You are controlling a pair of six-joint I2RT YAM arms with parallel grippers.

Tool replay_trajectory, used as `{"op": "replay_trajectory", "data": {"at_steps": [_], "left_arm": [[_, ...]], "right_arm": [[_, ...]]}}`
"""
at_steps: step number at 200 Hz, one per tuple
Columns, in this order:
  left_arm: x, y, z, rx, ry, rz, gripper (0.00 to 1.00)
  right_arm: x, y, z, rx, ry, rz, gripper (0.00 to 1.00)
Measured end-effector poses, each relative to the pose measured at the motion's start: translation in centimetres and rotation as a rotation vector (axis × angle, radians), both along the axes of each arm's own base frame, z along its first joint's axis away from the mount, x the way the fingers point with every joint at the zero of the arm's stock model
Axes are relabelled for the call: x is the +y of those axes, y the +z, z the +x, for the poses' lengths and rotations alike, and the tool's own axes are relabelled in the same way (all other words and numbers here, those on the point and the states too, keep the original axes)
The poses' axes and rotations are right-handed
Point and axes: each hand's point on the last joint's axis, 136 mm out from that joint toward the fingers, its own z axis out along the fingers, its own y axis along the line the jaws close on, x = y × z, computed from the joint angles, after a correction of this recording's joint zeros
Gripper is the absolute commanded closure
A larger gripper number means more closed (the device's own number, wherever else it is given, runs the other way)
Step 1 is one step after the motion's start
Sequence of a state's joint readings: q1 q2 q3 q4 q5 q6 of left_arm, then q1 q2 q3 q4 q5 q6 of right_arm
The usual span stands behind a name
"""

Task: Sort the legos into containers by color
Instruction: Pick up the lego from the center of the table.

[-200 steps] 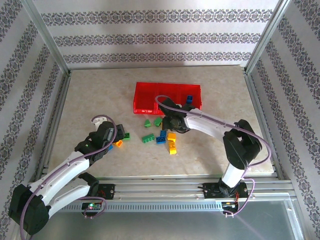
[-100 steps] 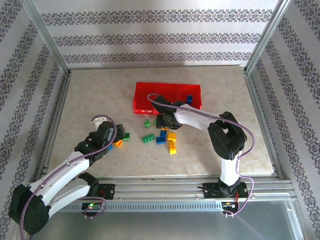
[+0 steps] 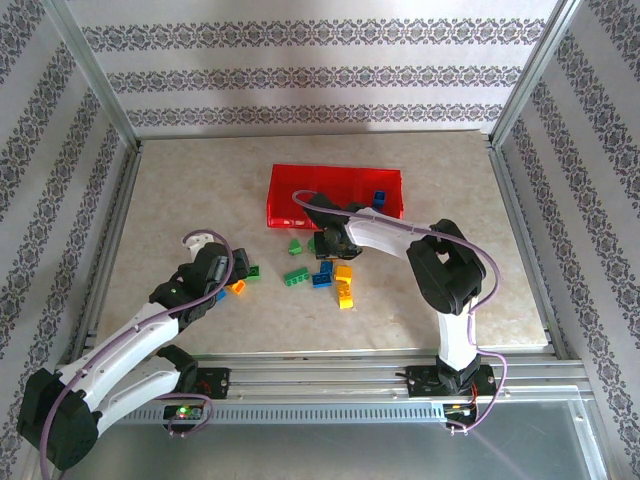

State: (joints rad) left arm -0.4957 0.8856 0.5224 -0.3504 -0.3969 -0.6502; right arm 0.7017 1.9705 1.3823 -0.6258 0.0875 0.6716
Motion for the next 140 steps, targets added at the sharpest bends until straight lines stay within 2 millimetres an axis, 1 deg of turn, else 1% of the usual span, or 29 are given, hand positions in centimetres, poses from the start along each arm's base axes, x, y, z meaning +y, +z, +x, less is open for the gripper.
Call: {"op": "replay_trajectory", "data": {"at_steps": [19, 83, 111, 127, 140], "left_arm": [[0.0, 0.0, 0.0, 0.0, 0.0, 0.0, 0.0], [0.0, 0.1, 0.0, -0.002, 0.001, -0.001, 0.0], [0.0, 0.1, 0.0, -0.005, 0.0, -0.003, 0.0], [0.0, 0.2, 0.0, -0.006, 0.0, -0.003, 0.0], [0.0, 0.2, 0.0, -0.008, 0.001, -0.004, 0.0]], "right_arm": [[0.0, 0.1, 0.4, -0.008, 0.001, 0.004, 0.63], [-0.3, 0.1, 0.8, -0.01, 0.001, 0.003, 0.6], [-0.4, -0.6, 0.8, 0.002, 0.003, -0.006, 0.6], [-0.4, -1.1, 0.7, 0.011, 0.005, -0.014, 0.63], [-0.4, -1.0, 0.7, 0.009, 0.009, -0.014, 0.66]]}}
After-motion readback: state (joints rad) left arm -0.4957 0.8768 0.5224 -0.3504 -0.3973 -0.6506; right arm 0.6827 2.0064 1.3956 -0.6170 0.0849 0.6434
